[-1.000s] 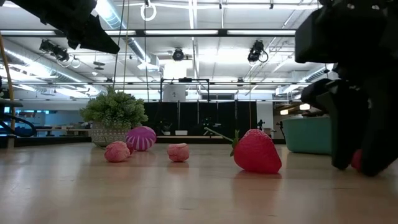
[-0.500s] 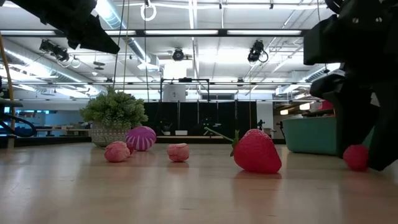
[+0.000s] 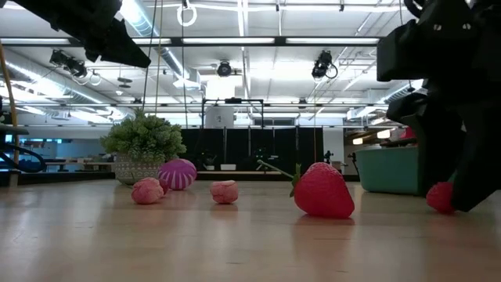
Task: Pick and placing Produce into tupperware
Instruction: Put the raspberry in the basket, then put the onion in the basket
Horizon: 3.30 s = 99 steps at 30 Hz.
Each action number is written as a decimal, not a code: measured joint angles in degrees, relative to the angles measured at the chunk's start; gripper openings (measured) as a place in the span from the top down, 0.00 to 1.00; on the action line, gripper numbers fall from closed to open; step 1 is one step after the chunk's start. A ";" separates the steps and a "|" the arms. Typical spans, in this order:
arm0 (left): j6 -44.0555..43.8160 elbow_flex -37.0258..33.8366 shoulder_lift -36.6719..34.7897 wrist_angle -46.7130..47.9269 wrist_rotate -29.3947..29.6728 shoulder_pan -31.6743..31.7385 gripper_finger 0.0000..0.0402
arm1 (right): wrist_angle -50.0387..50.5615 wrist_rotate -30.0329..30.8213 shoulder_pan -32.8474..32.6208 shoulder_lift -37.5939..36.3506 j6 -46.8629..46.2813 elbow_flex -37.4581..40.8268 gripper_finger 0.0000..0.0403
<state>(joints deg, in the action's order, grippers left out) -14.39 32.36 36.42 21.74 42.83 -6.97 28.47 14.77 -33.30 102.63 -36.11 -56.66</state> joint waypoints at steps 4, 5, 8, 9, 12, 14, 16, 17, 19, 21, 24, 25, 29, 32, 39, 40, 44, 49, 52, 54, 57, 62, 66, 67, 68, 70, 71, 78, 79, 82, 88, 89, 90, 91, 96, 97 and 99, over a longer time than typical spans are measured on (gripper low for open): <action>0.00 0.00 0.01 0.00 0.00 0.01 0.73 | -0.25 -0.24 0.76 -0.02 -0.08 -0.03 0.59; 0.00 0.00 0.01 0.00 0.00 0.01 0.73 | -0.25 -0.24 0.98 -0.02 -0.09 -0.03 0.61; 0.00 0.00 0.01 0.00 -0.01 -0.01 0.73 | -0.25 -0.26 1.44 -0.02 -0.11 -0.03 0.66; 0.00 0.00 0.01 0.00 -0.01 -0.01 0.73 | -0.25 -0.26 1.49 -0.04 -0.12 -0.03 0.67; 0.00 0.00 0.01 0.00 -0.01 0.00 0.73 | -0.25 -0.21 1.86 -0.11 -0.07 -0.05 0.72; 0.00 0.00 0.01 0.00 0.00 0.01 0.73 | -0.25 0.48 2.13 -0.11 -0.07 -0.05 0.74; 0.00 0.00 0.01 0.00 0.00 -0.01 0.73 | -0.22 1.83 2.46 -0.11 0.05 -0.05 0.75; 0.00 0.00 0.01 0.00 0.00 -0.01 0.73 | -0.23 2.57 2.64 -0.11 0.15 -0.05 0.75; 0.00 0.00 0.01 0.00 0.00 0.00 0.73 | -0.23 3.97 3.04 -0.11 0.17 -0.05 0.74; 0.00 0.00 0.01 0.00 -0.01 -0.01 0.73 | -0.22 5.80 3.58 -0.11 0.19 -0.05 0.72; -0.02 0.00 0.01 0.00 -0.02 -0.01 0.73 | -0.22 9.19 4.33 -0.11 0.19 -0.05 0.72; -0.02 0.00 0.01 0.00 0.00 -0.01 0.73 | -0.21 10.36 4.62 -0.11 0.19 -0.05 0.72; -0.02 0.00 0.01 0.00 -0.01 0.00 0.73 | 1.07 15.37 5.81 -0.12 -0.17 -0.07 0.72; -0.02 0.00 0.01 0.00 -0.02 0.00 0.73 | 3.17 19.92 6.58 -0.11 -2.11 -0.62 0.73; -0.02 0.00 0.01 0.00 -0.02 0.00 0.73 | 22.88 23.52 7.46 -0.13 -6.75 -10.81 0.73; -0.02 0.00 0.01 0.00 -0.01 0.00 0.73 | 27.44 23.57 7.43 -0.14 -8.63 -12.63 0.73; -0.02 0.00 0.01 0.00 -0.02 -0.01 0.73 | 44.59 22.65 7.33 -0.22 -20.11 -17.90 0.73; -0.02 0.00 0.01 0.00 0.00 0.00 0.73 | 51.80 18.00 7.28 -0.44 -31.39 -17.05 0.73; -0.04 0.00 0.01 0.00 -0.02 -0.01 0.73 | 50.60 13.13 7.31 -0.42 -32.73 -14.76 0.72; -0.07 0.00 0.01 0.00 -0.02 0.00 0.73 | 49.35 10.43 7.30 -0.42 -32.80 -13.01 0.72; -0.07 0.00 0.01 -0.02 -0.01 0.00 0.73 | 47.56 9.18 7.30 -0.42 -32.76 -10.69 0.72; -0.07 0.00 0.01 -0.03 -0.01 0.00 0.73 | 44.43 8.38 7.51 -0.39 -31.54 -8.04 0.72; -0.05 0.00 0.01 -0.02 -0.01 -0.01 0.73 | 43.47 5.76 8.35 -0.39 -30.72 -7.55 0.71; -0.05 0.00 0.01 -0.02 0.00 -0.01 0.73 | 43.32 5.16 8.66 -0.39 -30.36 -7.55 0.71; -0.04 0.00 0.01 -0.04 0.00 0.01 0.73 | 42.90 4.63 8.97 -0.39 -29.77 -7.55 0.70; -0.04 0.00 0.01 -0.03 -0.01 0.00 0.73 | 41.45 4.24 9.55 -0.39 -28.49 -7.55 0.68; -0.04 0.00 0.01 -0.04 0.00 -0.01 0.73 | 40.93 4.24 9.77 -0.39 -27.91 -7.55 0.67; -0.04 0.00 0.01 -0.02 0.00 0.01 0.73 | 37.95 4.21 11.65 -0.39 -23.83 -7.55 0.57; -0.04 0.00 0.01 -0.04 0.00 -0.01 0.73 | 37.88 4.37 11.96 -0.39 -23.67 -7.55 0.56; -0.05 0.00 0.01 -0.04 -0.01 0.00 0.73 | 38.07 5.73 12.68 -0.39 -21.29 -7.55 0.54; -2.61 0.00 0.01 -1.66 -0.82 -0.01 0.73 | 38.21 9.74 14.02 -0.37 -17.04 -9.62 0.54; -2.97 0.00 0.01 -2.21 -1.59 -0.01 0.73 | 38.31 10.64 14.22 -0.37 -16.14 -10.39 0.54; -3.07 0.00 0.01 -2.85 -2.74 -0.01 0.73 | 38.47 11.50 14.40 -0.37 -15.05 -11.28 0.54; -3.06 0.00 0.02 -3.70 -4.38 -0.01 0.73 | 38.46 12.52 14.56 -0.37 -13.94 -12.32 0.54; -4.75 0.07 2.69 -7.73 -14.90 -0.76 0.73 | 38.25 21.36 14.80 -0.37 -9.32 -18.67 0.54; -5.89 0.07 3.98 -7.63 -16.56 -1.38 0.73 | 38.23 23.21 14.80 -0.37 -8.42 -20.01 0.54; -8.21 0.07 7.22 -6.83 -18.28 -3.12 0.73 | 38.26 27.09 14.80 -0.37 -6.02 -22.65 0.54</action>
<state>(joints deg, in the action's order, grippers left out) -22.61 32.42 43.63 14.91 24.55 -10.09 66.73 41.85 -18.50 102.26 -42.13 -79.31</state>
